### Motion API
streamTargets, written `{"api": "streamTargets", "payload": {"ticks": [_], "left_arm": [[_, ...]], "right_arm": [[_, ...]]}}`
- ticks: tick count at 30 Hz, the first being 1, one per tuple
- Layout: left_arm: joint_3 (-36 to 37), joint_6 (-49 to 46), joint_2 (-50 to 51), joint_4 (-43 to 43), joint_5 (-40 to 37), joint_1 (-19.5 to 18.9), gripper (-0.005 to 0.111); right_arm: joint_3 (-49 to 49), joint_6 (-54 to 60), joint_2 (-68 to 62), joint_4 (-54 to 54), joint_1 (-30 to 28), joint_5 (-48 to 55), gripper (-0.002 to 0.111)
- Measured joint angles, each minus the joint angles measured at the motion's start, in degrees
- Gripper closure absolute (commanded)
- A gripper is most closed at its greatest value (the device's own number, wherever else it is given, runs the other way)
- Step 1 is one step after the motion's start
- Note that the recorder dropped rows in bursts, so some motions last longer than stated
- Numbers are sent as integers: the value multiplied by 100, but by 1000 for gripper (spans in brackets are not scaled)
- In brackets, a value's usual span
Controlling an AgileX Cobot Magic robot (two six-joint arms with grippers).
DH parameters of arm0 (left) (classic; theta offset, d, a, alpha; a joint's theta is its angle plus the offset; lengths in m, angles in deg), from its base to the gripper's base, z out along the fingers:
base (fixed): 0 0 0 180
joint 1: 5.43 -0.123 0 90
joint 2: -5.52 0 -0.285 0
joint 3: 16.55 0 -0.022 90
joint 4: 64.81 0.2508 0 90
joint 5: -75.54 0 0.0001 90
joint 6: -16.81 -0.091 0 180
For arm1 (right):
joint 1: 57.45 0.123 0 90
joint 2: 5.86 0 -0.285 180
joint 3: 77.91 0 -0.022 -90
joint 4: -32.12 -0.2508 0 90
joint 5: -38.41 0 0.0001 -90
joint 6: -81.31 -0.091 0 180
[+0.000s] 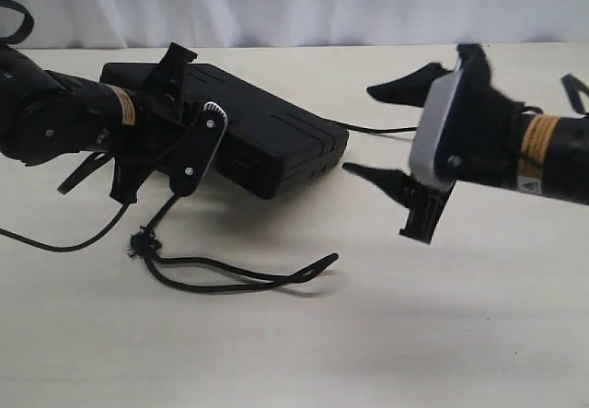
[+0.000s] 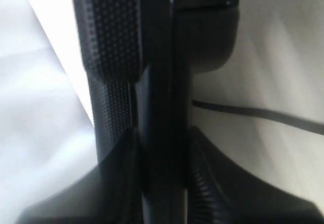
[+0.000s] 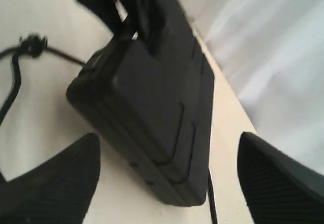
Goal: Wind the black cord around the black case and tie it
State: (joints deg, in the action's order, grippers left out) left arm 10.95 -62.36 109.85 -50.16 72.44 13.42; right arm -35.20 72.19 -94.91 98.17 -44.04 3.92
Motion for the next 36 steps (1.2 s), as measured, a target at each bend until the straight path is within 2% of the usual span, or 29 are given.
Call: {"api": "streamTargets", "payload": {"ticks": [3, 7, 13, 18, 24, 31, 36], "left_arm": [[0, 0, 0, 0, 51, 0, 107], [0, 24, -4, 0, 60, 0, 107], [0, 49, -4, 0, 187, 0, 107], [0, 67, -4, 0, 406, 0, 107], [0, 77, -4, 0, 428, 0, 107], [0, 81, -4, -175, 462, 0, 107], [0, 81, -4, -212, 475, 0, 107]], "right_arm": [[0, 912, -238, -252, 350, 515, 38], [0, 2067, -585, -793, 472, 646, 38], [0, 2307, -816, -1976, 482, 691, 38], [0, 2138, -1164, -2371, 482, 584, 38], [0, 2963, -1746, -2415, 621, -246, 38], [-8, 4022, -2327, -3543, 798, -1202, 38], [-69, 4296, -2868, -3751, 798, -2030, 38]]}}
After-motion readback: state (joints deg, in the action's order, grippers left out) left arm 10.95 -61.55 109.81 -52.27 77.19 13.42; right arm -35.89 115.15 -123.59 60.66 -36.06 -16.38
